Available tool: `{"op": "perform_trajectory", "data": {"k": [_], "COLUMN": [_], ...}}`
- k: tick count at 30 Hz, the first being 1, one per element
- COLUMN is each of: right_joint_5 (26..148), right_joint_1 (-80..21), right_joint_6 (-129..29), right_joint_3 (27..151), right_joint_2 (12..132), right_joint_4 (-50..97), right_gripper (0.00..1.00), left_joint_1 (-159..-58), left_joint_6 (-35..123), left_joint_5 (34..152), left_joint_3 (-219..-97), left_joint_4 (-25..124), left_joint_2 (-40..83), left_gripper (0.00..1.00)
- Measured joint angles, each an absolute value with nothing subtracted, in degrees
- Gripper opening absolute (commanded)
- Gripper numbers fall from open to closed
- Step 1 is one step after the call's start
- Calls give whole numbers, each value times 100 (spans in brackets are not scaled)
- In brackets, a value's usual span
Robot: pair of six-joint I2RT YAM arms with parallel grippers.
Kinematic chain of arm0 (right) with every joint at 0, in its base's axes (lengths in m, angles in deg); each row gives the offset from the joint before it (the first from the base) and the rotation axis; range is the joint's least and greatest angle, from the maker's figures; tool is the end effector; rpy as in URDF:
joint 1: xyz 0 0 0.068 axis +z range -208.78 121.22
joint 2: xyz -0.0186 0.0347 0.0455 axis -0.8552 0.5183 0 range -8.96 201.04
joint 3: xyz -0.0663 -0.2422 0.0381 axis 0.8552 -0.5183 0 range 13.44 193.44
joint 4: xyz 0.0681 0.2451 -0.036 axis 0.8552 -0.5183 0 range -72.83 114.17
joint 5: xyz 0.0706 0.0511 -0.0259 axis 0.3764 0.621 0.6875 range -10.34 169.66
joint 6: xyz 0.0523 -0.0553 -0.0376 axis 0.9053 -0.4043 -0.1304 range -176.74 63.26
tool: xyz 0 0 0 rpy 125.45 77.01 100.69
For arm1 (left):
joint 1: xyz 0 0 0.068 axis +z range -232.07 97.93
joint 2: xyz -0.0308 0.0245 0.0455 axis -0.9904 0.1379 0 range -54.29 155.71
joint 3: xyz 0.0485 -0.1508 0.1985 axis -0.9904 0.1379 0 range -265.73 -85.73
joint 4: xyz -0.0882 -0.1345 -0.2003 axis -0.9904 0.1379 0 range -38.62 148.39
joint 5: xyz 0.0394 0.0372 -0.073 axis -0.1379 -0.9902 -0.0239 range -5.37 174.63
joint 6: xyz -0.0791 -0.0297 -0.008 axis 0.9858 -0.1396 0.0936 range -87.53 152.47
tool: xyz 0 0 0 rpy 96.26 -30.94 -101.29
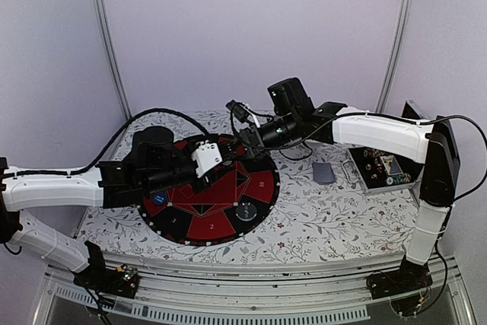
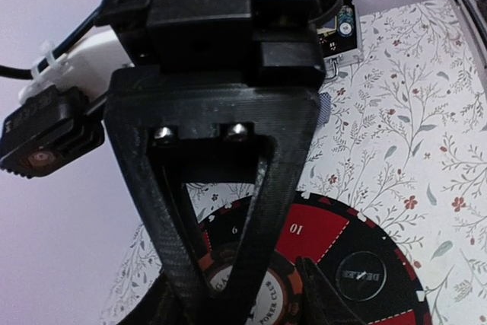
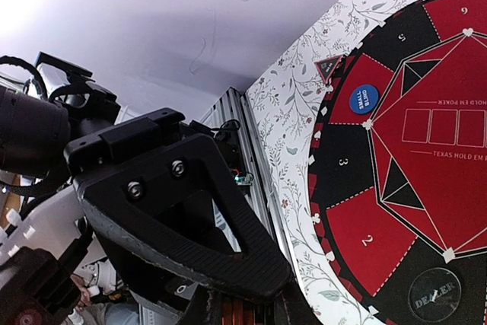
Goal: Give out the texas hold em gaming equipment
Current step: Pass from the right arm to the left, then place the poker chips pile at the small blind area.
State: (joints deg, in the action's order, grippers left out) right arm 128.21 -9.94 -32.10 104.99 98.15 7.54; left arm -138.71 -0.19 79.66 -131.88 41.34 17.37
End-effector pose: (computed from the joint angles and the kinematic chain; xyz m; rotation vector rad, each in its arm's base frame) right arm 0.2500 0.3710 0.2749 -1.0460 2.1365 1.5970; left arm 0.1860 -0.2709 0.2568 1.2524 1.3546 -0.2132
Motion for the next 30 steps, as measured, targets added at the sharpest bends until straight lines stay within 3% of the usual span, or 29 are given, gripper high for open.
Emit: {"op": "perform_trajectory", "data": {"k": [3, 6, 7, 11, 14, 15, 22, 30], "right_joint_5": [12821, 12819, 12812, 12760, 12600, 12557, 12056, 11278], "right_joint_1": [-1009, -1016, -1016, -1016, -1053, -1075, -1661, -2402], "right_joint_6": [-3236, -3249, -3251, -3247, -3245, -3264, -3275, -3398], "right_joint_3": [10499, 10501, 10501, 10501, 10501, 10501, 10201, 9565], "right_joint_2": [9817, 9817, 9817, 9817, 9815, 9815, 9548, 8831], "right_joint_4": [743, 748, 748, 743, 750, 757, 768, 781], "right_gripper": [2, 3, 8, 43, 93, 100, 99, 99], "left_joint_1": [-13849, -13847, -13847, -13828, -13773, -13740, -13122, -11268], "left_joint_6": [-26, -6, -4, 38, 143, 204, 873, 2274], "left_joint_5": [7959, 7953, 7946, 7937, 7922, 7924, 8042, 7743], "left_joint_3": [-13221, -13262, -13266, -13299, -13393, -13439, -13839, -14501], "left_joint_4": [4165, 4213, 4228, 4283, 4401, 4504, 5225, 6051], "left_joint_2": [1761, 1774, 1774, 1783, 1855, 1890, 2172, 2931], "left_gripper": [2, 0, 0, 0, 0, 0, 0, 0]}}
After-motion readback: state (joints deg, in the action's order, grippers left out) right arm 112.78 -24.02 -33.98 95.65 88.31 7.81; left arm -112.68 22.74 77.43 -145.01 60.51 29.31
